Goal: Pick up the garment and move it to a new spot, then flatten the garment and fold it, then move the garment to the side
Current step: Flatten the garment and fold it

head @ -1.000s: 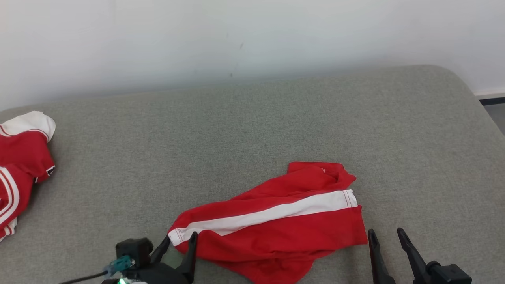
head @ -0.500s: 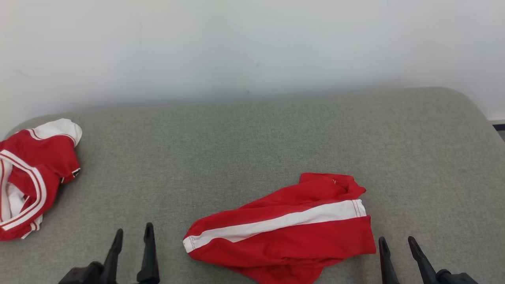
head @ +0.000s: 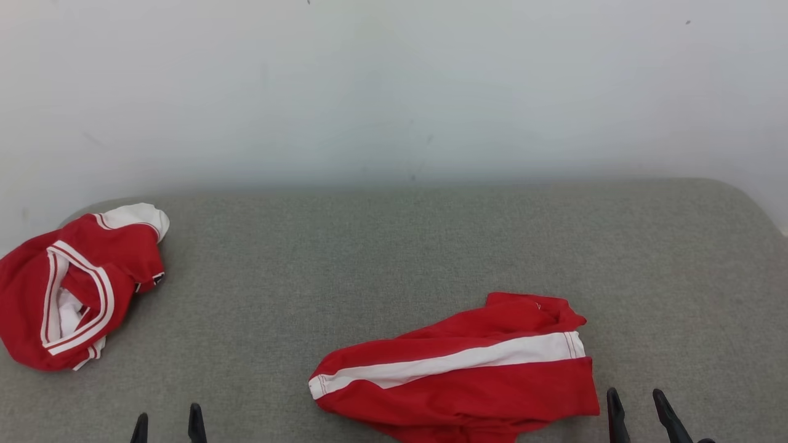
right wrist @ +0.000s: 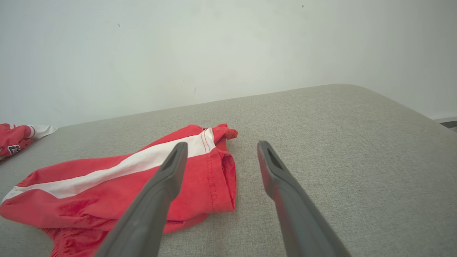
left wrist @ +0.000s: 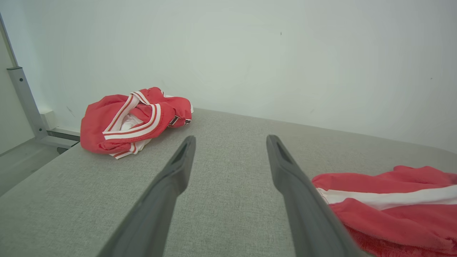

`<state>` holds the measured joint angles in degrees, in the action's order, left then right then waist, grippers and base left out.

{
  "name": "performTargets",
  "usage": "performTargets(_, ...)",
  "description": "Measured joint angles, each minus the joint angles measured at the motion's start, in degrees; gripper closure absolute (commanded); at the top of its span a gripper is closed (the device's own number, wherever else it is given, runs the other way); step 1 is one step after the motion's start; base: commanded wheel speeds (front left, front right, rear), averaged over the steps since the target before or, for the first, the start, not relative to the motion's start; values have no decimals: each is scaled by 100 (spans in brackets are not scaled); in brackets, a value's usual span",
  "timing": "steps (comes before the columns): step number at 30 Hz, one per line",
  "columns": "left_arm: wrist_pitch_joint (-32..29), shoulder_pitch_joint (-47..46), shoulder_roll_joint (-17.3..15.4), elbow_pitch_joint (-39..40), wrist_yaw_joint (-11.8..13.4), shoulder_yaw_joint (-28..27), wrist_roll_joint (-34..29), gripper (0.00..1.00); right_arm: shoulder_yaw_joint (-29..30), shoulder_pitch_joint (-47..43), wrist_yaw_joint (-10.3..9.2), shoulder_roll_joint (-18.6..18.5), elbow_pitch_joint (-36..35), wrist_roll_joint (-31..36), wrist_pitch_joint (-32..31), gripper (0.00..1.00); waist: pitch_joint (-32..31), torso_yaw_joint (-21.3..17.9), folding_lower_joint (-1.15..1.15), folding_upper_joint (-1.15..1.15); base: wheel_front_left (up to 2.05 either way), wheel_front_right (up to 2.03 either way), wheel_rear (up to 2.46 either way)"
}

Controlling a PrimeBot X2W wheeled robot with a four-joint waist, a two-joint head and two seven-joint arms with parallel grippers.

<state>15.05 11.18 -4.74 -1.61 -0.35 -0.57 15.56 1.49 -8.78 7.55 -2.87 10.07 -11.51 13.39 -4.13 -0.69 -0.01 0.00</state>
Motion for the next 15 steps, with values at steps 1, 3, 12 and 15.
performTargets(1, 0, 47, 31, -3, -77, -58, -98, 0, 10, -19, 0, 0, 10, 1, 8, 0, -31, 18, 0, 0, 0, 0, 0)
performTargets(3, 0, 136, 71, -33, -203, -142, -260, 0, 16, -70, 0, 0, 24, 4, 24, 0, -89, 49, 0, 0, 0, 0, 0)
performTargets(12, 0, 299, 160, -271, -471, -318, -571, 0, 19, -249, 0, 0, 82, 118, 26, 0, -240, 112, 0, 0, 0, 0, 0)
performTargets(15, 0, 298, 168, -368, -522, -319, -634, 0, -11, -265, 0, 0, 80, 158, 25, 0, -234, 109, 0, 0, 0, 0, 0)
